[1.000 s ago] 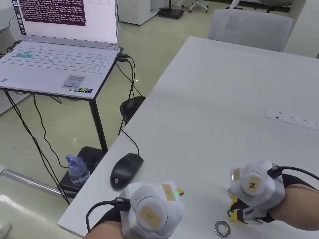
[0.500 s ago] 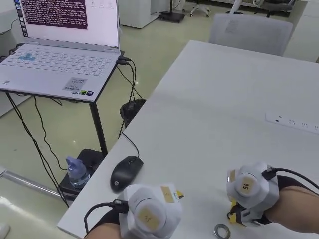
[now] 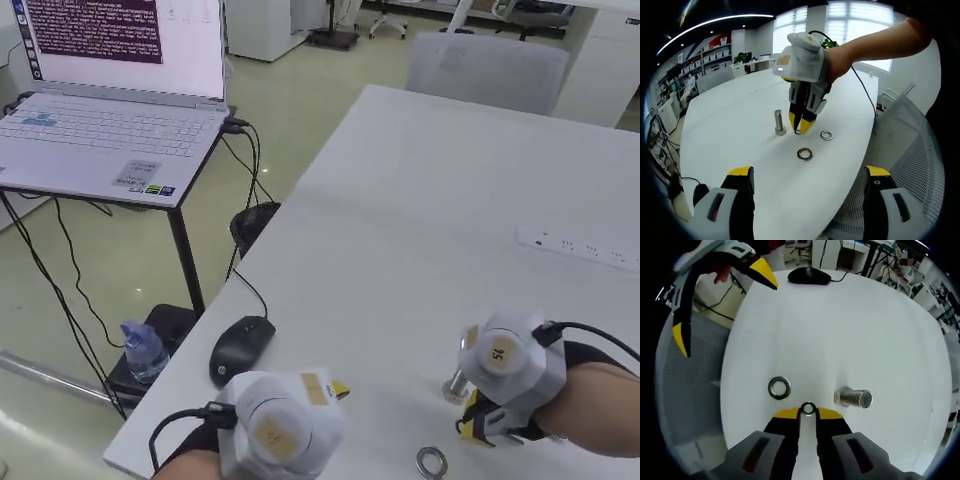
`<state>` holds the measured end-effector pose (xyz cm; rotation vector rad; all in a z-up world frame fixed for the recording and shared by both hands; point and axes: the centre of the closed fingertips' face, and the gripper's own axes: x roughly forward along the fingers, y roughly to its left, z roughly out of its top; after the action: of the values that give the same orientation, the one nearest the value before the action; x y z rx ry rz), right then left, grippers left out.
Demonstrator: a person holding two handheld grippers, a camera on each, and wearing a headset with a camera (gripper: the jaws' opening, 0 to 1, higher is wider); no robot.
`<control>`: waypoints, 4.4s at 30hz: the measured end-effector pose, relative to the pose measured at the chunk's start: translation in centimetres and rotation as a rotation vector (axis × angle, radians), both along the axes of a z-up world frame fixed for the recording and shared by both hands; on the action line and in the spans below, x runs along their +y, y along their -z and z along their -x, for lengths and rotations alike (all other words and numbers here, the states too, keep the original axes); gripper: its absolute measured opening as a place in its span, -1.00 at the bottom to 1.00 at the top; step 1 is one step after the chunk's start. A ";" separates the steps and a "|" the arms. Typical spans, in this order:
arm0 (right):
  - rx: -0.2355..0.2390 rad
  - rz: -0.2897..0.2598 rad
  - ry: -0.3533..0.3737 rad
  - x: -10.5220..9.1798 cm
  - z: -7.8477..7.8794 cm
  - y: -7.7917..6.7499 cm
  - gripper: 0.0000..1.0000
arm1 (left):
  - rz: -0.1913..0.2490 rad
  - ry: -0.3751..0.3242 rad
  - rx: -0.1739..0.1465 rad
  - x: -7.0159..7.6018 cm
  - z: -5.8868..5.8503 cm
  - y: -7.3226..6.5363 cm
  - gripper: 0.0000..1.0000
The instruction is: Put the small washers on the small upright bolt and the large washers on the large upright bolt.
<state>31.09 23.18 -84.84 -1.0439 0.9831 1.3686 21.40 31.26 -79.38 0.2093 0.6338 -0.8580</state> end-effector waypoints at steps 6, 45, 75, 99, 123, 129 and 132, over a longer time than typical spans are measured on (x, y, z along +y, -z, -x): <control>-0.009 -0.006 0.033 -0.7 -0.8 -2.2 -0.74 | 0.010 -0.008 -0.002 0.2 0.0 -0.2 0.81; -0.029 0.004 0.204 -9.2 -5.2 -5.4 -0.74 | -0.006 -0.005 -0.008 0.0 -1.7 -0.1 0.82; -0.001 0.048 0.218 -10.6 -4.7 -3.2 -0.74 | -0.010 0.005 0.010 0.1 -1.4 0.2 0.78; 0.025 0.065 0.209 -10.5 -4.5 -0.1 -0.74 | -0.012 0.011 0.025 0.0 -0.9 0.7 0.77; 0.002 0.115 0.142 -10.2 -4.4 1.8 -0.74 | -0.007 0.006 0.032 0.0 -0.8 0.8 0.76; -0.007 0.123 0.143 -10.1 -4.4 1.9 -0.73 | -0.007 0.005 0.030 0.2 -0.8 0.8 0.76; -0.019 0.133 0.133 -10.1 -4.4 1.9 -0.73 | -0.006 0.003 0.030 0.3 -0.9 0.8 0.76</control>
<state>35.44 13.13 -86.71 -1.0684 1.1221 1.1961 22.30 31.52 -80.16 0.2037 0.6641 -0.8634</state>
